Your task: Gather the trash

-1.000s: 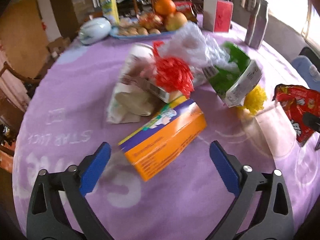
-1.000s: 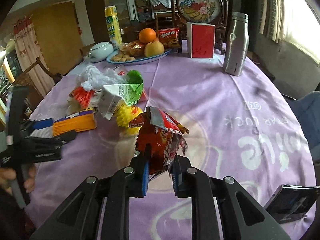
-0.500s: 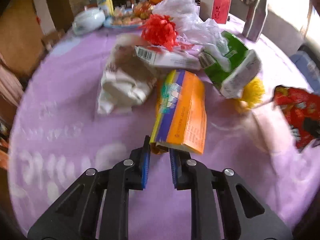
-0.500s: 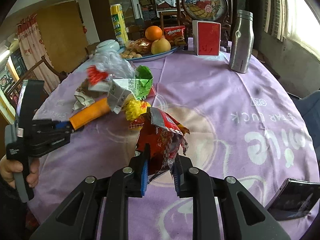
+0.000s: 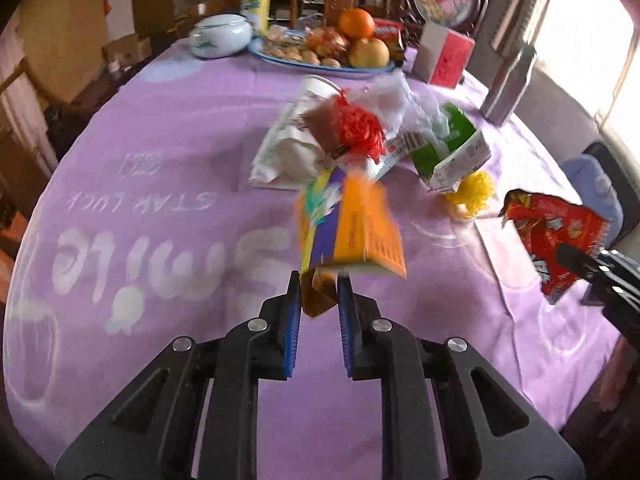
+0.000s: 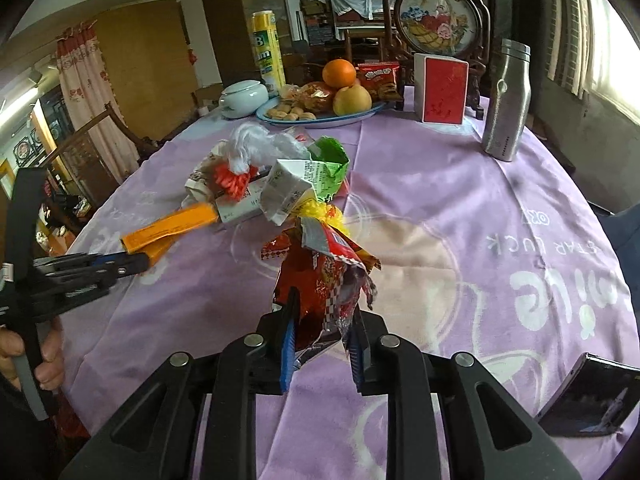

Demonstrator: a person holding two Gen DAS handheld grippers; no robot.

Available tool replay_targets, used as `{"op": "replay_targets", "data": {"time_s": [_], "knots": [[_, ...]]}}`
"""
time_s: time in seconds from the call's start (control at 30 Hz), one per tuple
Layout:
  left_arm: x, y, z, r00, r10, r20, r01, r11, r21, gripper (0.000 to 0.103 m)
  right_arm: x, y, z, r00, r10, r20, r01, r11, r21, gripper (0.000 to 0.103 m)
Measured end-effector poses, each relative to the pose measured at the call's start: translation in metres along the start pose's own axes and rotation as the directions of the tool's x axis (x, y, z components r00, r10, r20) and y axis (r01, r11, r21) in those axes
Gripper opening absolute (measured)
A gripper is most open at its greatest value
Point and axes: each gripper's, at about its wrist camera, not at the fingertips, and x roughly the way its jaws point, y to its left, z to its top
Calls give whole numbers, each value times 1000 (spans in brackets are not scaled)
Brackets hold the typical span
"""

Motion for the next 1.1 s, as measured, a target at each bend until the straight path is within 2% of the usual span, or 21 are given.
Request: {"op": "replay_targets", "data": {"time_s": [0.37, 0.53, 0.6, 0.77, 0.87, 0.9, 0.93, 0.97, 1.03, 1.1], "knots": [[-49, 18, -44, 999, 23, 48, -22, 999, -30, 19, -5, 47, -12, 997, 81, -10, -82, 992, -93, 23], [-30, 35, -50, 999, 44, -12, -45, 996, -73, 22, -5, 63, -18, 994, 106, -18, -107, 988, -111, 24], [-19, 42, -52, 996, 76, -35, -79, 994, -77, 22, -3, 64, -20, 994, 109, -27, -111, 988, -111, 24], [-6, 55, -49, 992, 120, -31, -122, 987, -100, 42, 1, 61, -20, 995, 95, -37, -98, 989, -111, 25], [-7, 53, -46, 987, 161, 13, -160, 984, -80, 51, 4, 59, -20, 995, 90, -44, -94, 989, -110, 25], [-8, 50, -45, 983, 178, 36, -176, 982, -65, 51, 5, 58, -20, 995, 89, -47, -94, 989, -111, 25], [-9, 48, -43, 982, 181, 56, -178, 982, -54, 51, 6, 58, -20, 995, 91, -50, -96, 989, -111, 25], [-12, 44, -42, 980, 180, 81, -177, 983, -42, 43, 7, 58, -20, 995, 91, -51, -96, 989, -111, 25], [-11, 39, -38, 981, 170, 92, -168, 985, -27, 23, 7, 58, -21, 994, 92, -54, -97, 989, -109, 25], [-12, 37, -35, 984, 152, 96, -150, 988, -29, 21, 7, 58, -21, 994, 91, -53, -96, 989, -109, 25]]}}
